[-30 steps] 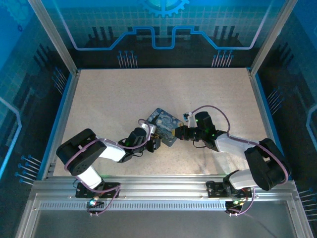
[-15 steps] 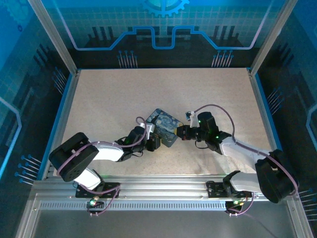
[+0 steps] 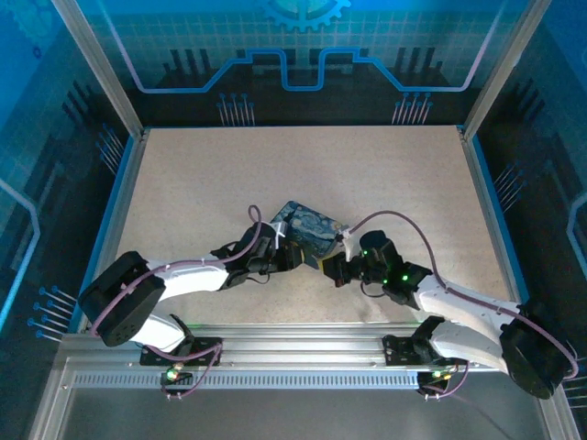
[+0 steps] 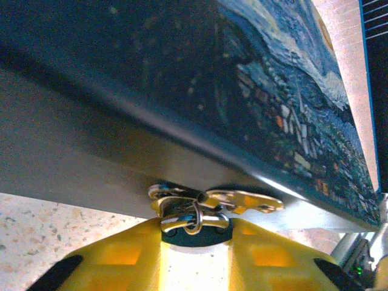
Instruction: Unlock the padlock with the key
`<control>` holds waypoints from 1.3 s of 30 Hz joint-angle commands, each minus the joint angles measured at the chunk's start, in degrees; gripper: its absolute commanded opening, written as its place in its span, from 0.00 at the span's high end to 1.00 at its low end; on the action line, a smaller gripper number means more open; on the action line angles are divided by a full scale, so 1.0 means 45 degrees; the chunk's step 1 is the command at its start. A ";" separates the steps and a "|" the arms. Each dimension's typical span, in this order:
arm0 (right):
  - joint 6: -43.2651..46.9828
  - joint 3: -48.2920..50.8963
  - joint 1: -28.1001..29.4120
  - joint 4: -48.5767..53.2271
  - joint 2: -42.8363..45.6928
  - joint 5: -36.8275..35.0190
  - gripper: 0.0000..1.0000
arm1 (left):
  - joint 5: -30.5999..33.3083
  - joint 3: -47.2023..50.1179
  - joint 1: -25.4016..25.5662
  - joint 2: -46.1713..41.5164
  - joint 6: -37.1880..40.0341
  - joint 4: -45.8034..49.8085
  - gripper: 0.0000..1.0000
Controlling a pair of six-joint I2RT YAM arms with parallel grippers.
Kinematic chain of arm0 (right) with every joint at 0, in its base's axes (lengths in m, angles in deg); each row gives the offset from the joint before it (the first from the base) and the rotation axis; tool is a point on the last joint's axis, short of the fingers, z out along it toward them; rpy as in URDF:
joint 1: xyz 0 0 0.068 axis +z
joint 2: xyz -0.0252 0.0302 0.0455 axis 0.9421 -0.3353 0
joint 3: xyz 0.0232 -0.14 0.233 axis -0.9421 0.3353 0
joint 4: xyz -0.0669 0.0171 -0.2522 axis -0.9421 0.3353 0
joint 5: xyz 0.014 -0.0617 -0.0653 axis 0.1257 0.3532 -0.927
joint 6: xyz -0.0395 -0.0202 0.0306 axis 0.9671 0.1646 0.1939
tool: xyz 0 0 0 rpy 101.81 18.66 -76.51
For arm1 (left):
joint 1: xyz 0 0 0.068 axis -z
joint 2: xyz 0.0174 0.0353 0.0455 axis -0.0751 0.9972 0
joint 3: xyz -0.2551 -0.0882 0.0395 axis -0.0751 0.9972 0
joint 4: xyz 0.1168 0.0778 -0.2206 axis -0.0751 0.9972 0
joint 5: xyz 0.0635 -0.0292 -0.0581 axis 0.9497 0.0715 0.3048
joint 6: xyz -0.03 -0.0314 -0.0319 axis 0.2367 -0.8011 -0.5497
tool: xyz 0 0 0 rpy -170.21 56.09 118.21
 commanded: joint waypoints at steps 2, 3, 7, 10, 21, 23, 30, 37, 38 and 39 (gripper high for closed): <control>0.0817 0.0271 0.0720 -0.0499 -0.0424 -0.0964 0.98 | -0.0538 -0.0764 0.0083 -0.0509 -0.1112 0.0750 0.71; 0.0827 0.0306 0.0805 -0.0635 -0.0583 -0.1068 0.98 | -0.0538 -0.0824 0.0084 -0.0544 -0.1272 0.0815 0.71; 0.0929 0.0400 0.1077 -0.1267 -0.1343 -0.1325 0.98 | -0.0587 -0.0988 0.0075 -0.0608 -0.1867 0.0863 0.73; 0.1018 0.0400 0.1182 -0.1366 -0.1801 -0.1596 0.98 | -0.0597 -0.1051 0.0078 -0.0645 -0.2165 0.0869 0.73; 0.1052 0.0410 0.1194 -0.2671 -0.2633 -0.2088 0.98 | -0.0509 -0.1091 0.0084 -0.0747 -0.2694 0.0908 0.75; 0.1040 0.0375 0.1201 -0.2870 -0.2796 -0.2129 0.98 | -0.0539 -0.1105 0.0079 -0.0725 -0.2771 0.0943 0.75; 0.1060 0.0246 0.1183 -0.3285 -0.3122 -0.2422 0.98 | -0.0529 -0.1074 0.0089 -0.0774 -0.3016 0.0829 0.75; 0.0984 0.0219 0.1204 -0.3624 -0.3237 -0.2701 0.98 | -0.0558 -0.1071 0.0074 -0.0784 -0.3182 0.0853 0.75; 0.0986 0.0230 0.1200 -0.3670 -0.3235 -0.2718 0.98 | -0.0566 -0.1071 0.0079 -0.0784 -0.3183 0.0854 0.75; 0.1003 0.0201 0.1185 -0.3708 -0.3252 -0.2715 0.98 | -0.0576 -0.1052 0.0072 -0.0784 -0.3193 0.0836 0.75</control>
